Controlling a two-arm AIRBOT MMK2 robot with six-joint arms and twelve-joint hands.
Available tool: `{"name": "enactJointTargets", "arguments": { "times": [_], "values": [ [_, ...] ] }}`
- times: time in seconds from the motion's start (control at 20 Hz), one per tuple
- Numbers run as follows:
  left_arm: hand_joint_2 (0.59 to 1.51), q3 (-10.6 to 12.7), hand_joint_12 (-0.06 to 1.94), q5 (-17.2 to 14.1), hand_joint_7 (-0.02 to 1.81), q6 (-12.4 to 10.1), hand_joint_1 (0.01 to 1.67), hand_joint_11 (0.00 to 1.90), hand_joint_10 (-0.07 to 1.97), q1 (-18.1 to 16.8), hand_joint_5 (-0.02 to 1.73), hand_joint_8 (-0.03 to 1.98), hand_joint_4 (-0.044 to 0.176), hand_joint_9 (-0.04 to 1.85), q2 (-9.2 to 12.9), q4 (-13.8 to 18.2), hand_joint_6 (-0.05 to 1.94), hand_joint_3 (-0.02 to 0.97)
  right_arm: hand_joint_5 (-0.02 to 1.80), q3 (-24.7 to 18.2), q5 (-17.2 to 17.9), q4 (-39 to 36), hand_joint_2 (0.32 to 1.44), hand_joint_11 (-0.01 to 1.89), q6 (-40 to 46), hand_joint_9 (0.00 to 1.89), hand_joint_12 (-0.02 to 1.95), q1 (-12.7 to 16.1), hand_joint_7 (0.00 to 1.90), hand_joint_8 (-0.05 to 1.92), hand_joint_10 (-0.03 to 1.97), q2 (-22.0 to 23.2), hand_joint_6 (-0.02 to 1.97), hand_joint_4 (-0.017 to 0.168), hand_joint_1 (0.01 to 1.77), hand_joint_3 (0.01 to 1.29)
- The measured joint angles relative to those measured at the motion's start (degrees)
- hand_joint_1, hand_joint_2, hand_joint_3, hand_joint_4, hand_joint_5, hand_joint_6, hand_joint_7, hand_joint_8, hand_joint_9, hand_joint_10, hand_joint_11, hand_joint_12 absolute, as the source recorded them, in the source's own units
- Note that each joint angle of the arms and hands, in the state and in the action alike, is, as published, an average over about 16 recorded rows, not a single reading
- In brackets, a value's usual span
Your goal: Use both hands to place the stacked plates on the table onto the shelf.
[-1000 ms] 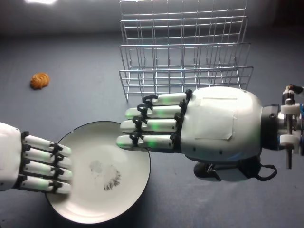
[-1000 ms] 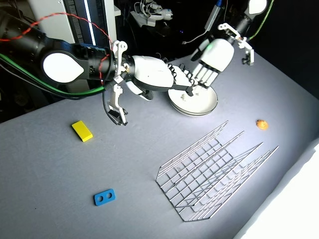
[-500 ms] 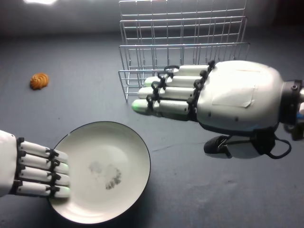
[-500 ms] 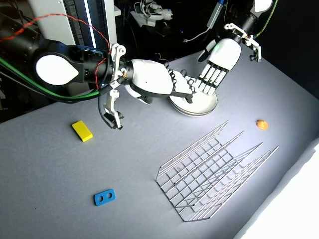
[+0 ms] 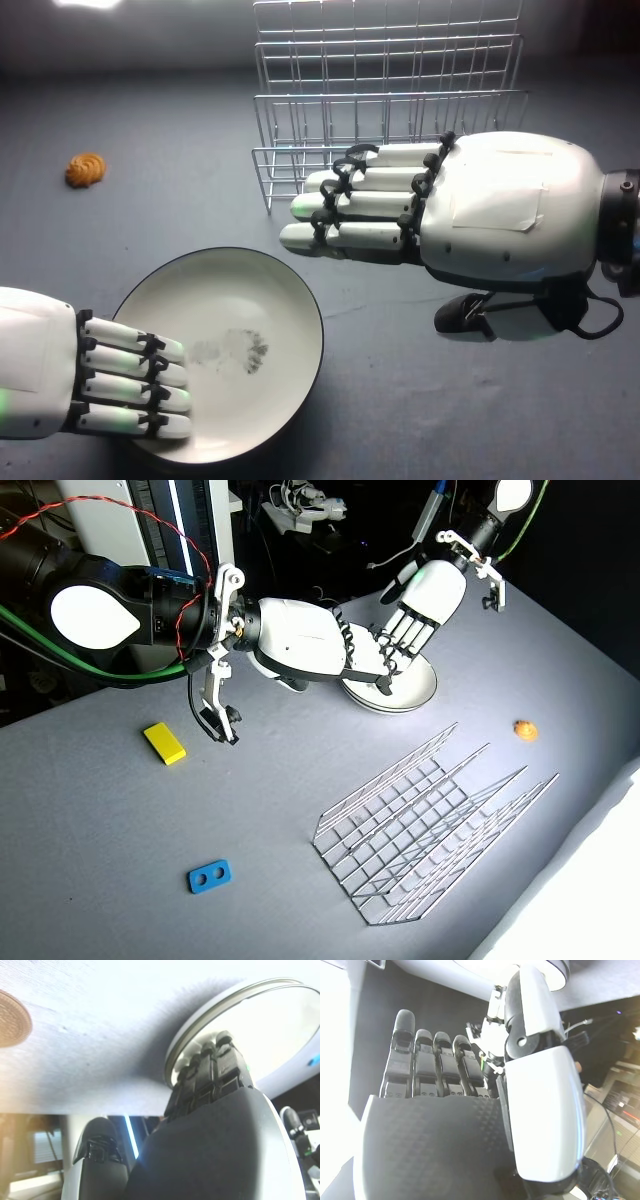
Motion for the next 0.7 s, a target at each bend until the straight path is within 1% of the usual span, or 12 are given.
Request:
{"name": "enactJointTargets", "arguments": {
  "times": [0.3, 0.7],
  "values": [
    [1.187, -2.0, 0.01, 1.5, -0.01, -0.1, 0.02, 0.02, 0.0, -0.2, -0.01, -0.01, -0.01, 0.0, -0.4, -1.5, -0.03, 0.016, 0.04, 0.0, 0.2, -0.2, 1.03, 0.02, -0.1, 0.02, 0.57, -0.3, 0.01, 0.01, 0.0, 0.1, 0.02, 0.003, 1.18, 0.02],
    [1.186, -4.4, 0.01, 4.3, 0.0, -0.2, 0.02, 0.02, 0.0, -0.9, -0.01, -0.01, -0.01, 0.01, -1.3, -4.4, -0.03, 0.016, 0.04, 0.0, 0.4, -0.4, 1.03, 0.02, -0.1, 0.01, 0.56, -0.5, 0.01, 0.01, 0.0, 0.1, 0.02, 0.004, 1.17, 0.02]
  ]
}}
